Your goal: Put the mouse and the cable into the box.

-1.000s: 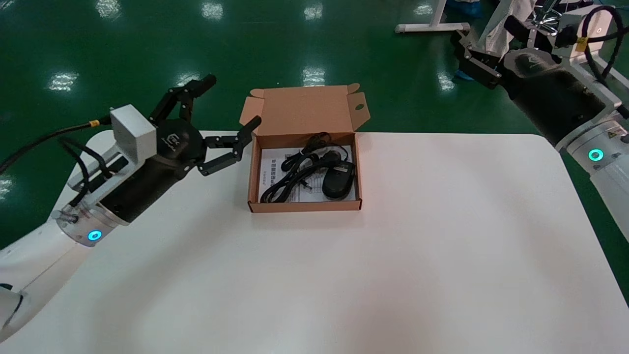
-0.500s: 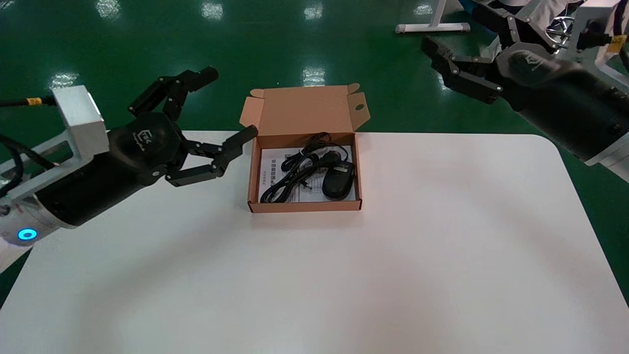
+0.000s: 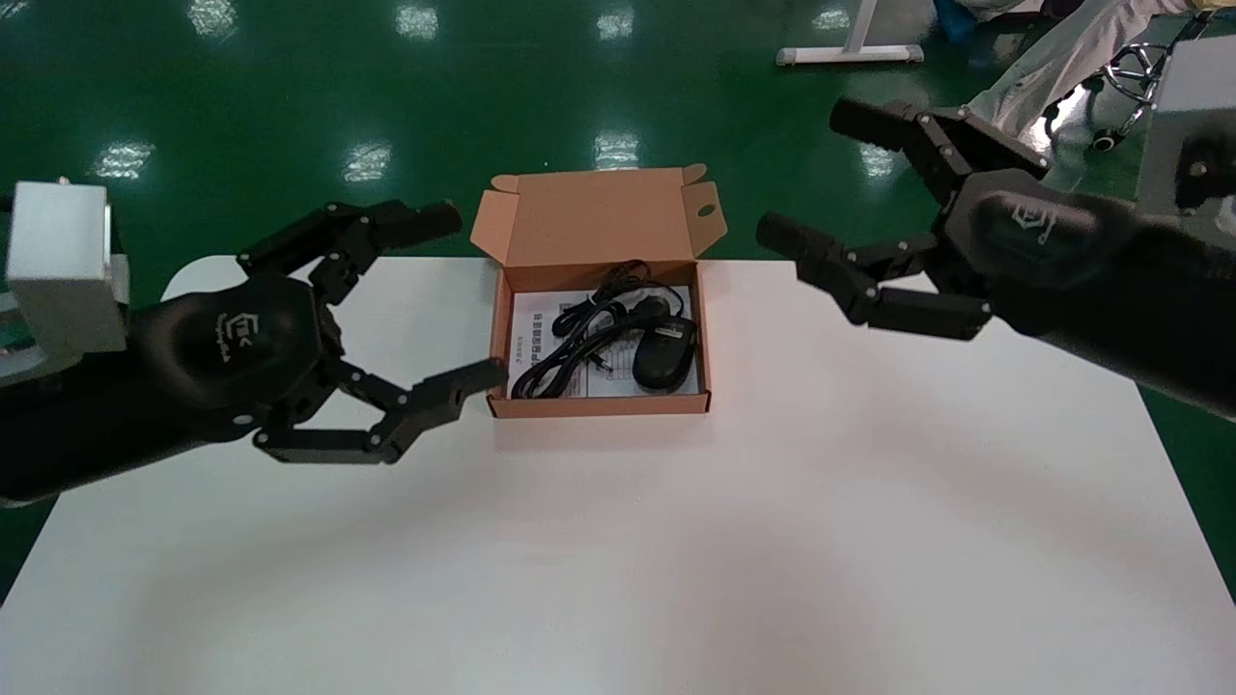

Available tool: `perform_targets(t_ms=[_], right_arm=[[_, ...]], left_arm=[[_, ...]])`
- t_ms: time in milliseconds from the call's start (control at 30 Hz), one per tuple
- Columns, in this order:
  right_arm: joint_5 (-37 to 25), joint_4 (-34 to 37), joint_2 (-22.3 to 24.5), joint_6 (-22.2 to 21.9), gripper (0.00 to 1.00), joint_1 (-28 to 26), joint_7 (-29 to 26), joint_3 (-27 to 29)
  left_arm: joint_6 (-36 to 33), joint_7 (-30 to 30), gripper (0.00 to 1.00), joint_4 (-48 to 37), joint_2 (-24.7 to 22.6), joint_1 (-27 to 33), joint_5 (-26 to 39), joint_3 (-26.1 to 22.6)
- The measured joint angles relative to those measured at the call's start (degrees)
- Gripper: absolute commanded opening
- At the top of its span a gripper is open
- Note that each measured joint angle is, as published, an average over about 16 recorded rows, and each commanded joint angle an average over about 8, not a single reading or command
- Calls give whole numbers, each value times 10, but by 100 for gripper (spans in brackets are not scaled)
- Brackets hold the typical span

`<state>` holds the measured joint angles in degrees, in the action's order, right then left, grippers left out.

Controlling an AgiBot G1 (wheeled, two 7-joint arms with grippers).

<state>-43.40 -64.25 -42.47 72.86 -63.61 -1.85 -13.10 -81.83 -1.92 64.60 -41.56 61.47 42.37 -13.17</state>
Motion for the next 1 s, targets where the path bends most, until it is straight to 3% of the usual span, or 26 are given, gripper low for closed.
perform_targets(t_ms=[233,500,1000], right_arm=[[8,-48,38,65,100,10,-45,-15],[15,-89,71,122,100,19,-83,-28],[17,-99,79,137,100,22,-92,-31]], left_arm=[[-24,79,100,56,41,1,-3,-18],[-39,125,100,91,66,1,-5,-29],[-41,129,100,94,68,1,-6,-30]])
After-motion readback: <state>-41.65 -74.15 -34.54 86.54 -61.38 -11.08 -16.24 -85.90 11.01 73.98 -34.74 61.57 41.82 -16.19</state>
